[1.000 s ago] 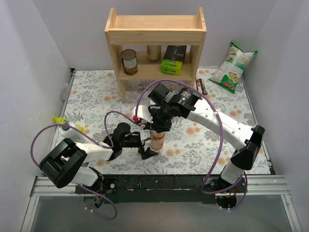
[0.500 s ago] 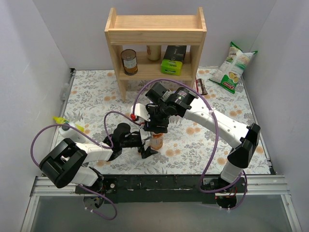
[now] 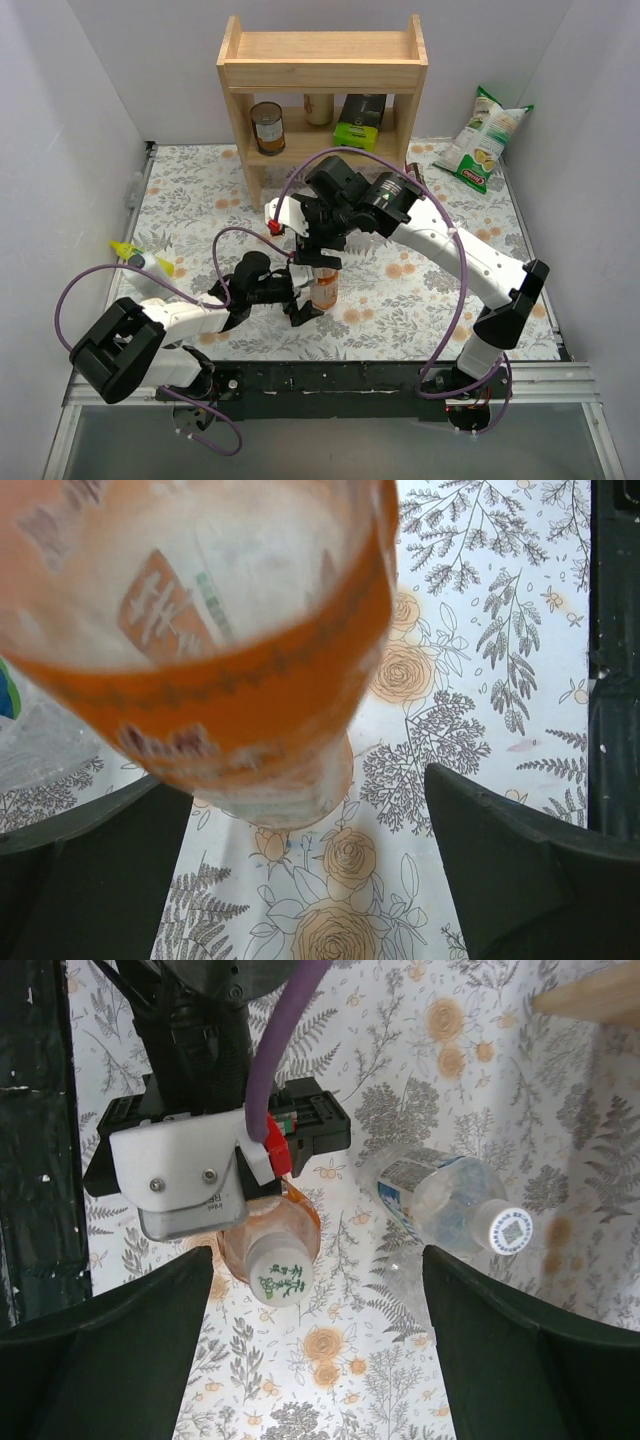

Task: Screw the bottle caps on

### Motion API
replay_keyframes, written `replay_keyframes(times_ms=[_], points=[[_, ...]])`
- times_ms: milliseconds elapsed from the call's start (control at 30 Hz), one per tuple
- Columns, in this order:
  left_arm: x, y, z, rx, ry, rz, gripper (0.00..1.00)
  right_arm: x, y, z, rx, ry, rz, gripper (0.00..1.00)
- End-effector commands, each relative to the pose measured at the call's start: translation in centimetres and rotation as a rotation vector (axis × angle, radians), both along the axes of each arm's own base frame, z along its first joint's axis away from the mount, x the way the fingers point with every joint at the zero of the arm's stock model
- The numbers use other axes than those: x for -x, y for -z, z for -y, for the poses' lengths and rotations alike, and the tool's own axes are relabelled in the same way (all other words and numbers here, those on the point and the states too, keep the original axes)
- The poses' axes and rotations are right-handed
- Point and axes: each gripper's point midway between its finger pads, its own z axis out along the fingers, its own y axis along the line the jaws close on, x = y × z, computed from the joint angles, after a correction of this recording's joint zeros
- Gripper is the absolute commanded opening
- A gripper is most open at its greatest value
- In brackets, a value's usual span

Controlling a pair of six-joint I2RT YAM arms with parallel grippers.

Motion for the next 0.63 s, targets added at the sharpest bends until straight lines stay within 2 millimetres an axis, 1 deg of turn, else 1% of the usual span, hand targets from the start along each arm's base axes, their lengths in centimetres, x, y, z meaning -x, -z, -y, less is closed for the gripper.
replay_keyframes(times_ms=[0, 33, 67, 100, 133, 167, 200, 233, 267, 300, 333, 367, 400, 433, 467, 500, 533, 567, 600], points=[[-1.0, -1.3, -0.2, -0.060, -0.024, 0.009, 0.98, -0.7, -5.2, 0.0, -0.156, 0.024, 0.112, 0.92], [-1.0, -0.7, -0.9, -0.098, -0.043, -0.010, 0.98, -0.8, -5.9, 0.2, -0.174, 0.039, 0.129, 0.92], [-1.4, -0.9, -1.2, -0.118, -0.062, 0.004, 0.98, -1.1, -6.1, 0.4, -0.181, 0.052, 0.140, 0.92], [-1.9, -0.8, -1.9, -0.150, -0.093, 0.024, 0.98, -2.2, -6.7, 0.7, -0.198, 0.095, 0.175, 0.92], [-1.9, -1.3, -2.8, -0.165, -0.120, 0.026, 0.98, -2.7, -7.1, 1.0, -0.212, 0.137, 0.178, 0.92], [-2.0, -1.5, -3.4, -0.173, -0.138, 0.027, 0.98, -3.5, -7.9, 1.6, -0.236, 0.186, 0.195, 0.92], [-2.0, -1.9, -4.1, -0.180, -0.151, 0.035, 0.98, -5.2, -8.6, 3.0, -0.248, 0.282, 0.219, 0.92], [-1.5, -1.6, -5.3, -0.212, -0.166, 0.007, 0.98, -6.5, -9.3, 3.8, -0.270, 0.354, 0.235, 0.92], [-1.2, -2.8, -5.7, -0.196, -0.171, 0.034, 0.98, -7.2, -10.0, 4.9, -0.300, 0.445, 0.217, 0.92], [-1.1, -3.7, -6.1, -0.192, -0.172, 0.050, 0.98, -9.3, -10.1, 7.2, -0.288, 0.568, 0.251, 0.92], [-0.3, -3.4, -6.9, -0.226, -0.165, 0.037, 0.98, -10.1, -10.6, 8.7, -0.297, 0.636, 0.266, 0.92], [-0.2, -4.7, -7.2, -0.205, -0.175, 0.066, 0.98, -10.8, -10.4, 10.0, -0.304, 0.733, 0.254, 0.92], [-0.2, -5.4, -7.5, -0.200, -0.190, 0.070, 0.98, -12.2, -9.9, 12.9, -0.261, 0.876, 0.306, 0.92], [-0.5, -5.6, -8.2, -0.203, -0.250, 0.048, 0.98, -12.5, -9.5, 14.5, -0.242, 0.955, 0.326, 0.92], [-0.9, -6.3, -8.4, -0.184, -0.295, 0.042, 0.98, -12.6, -8.9, 15.6, -0.208, 1.001, 0.336, 0.92], [-1.5, -7.5, -8.6, -0.164, -0.339, 0.042, 0.98, -12.8, -6.6, 17.3, -0.138, 1.044, 0.339, 0.92], [-2.5, -8.2, -9.1, -0.140, -0.421, 0.014, 0.98, -12.5, -6.8, 18.2, -0.155, 1.065, 0.347, 0.92], [-3.2, -9.0, -9.3, -0.110, -0.465, 0.003, 0.98, -12.7, -6.9, 18.5, -0.182, 1.081, 0.352, 0.92], [-4.8, -10.1, -10.4, -0.078, -0.547, -0.008, 0.98, -13.0, -6.9, 19.2, -0.195, 1.094, 0.359, 0.92]])
